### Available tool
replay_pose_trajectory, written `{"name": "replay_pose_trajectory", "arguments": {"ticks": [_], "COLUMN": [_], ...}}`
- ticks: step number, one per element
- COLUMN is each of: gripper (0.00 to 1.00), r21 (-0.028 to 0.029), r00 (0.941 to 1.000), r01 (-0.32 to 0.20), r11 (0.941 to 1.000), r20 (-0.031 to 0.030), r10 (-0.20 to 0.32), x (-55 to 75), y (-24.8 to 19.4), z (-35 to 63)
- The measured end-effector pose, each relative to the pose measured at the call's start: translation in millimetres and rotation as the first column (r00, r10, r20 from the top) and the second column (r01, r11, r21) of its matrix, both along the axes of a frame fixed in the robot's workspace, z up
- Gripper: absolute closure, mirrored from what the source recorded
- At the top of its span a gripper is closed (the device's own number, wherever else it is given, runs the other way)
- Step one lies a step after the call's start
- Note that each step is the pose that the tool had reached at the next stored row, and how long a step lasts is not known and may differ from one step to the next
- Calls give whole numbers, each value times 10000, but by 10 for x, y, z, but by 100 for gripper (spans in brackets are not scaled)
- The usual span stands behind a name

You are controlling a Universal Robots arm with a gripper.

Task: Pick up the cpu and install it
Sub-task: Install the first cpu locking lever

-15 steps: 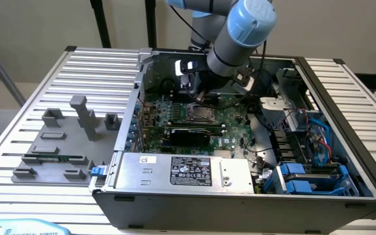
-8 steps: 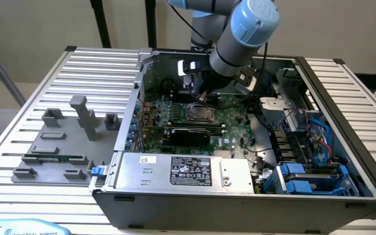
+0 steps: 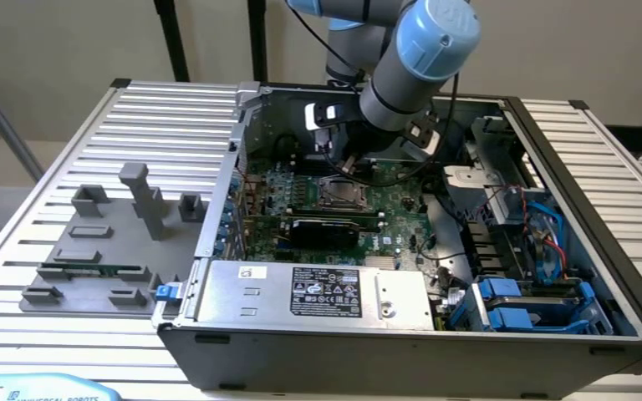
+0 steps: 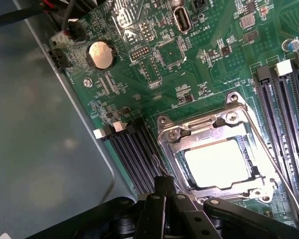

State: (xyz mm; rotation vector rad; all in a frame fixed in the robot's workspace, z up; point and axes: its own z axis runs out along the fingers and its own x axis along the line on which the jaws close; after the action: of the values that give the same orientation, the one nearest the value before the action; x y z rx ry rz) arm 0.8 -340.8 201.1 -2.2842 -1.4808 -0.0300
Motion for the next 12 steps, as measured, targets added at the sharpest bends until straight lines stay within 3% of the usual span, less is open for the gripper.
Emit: {"name": "replay_pose_trajectory", "arguments": {"ticks": [12], "gripper": [89], "r21": [-1], "r00": [9998], "r01": [-177], "r11": [9998], "r20": [-1], "r10": [177], "x": [33], "y": [-17], "z": [-27]}}
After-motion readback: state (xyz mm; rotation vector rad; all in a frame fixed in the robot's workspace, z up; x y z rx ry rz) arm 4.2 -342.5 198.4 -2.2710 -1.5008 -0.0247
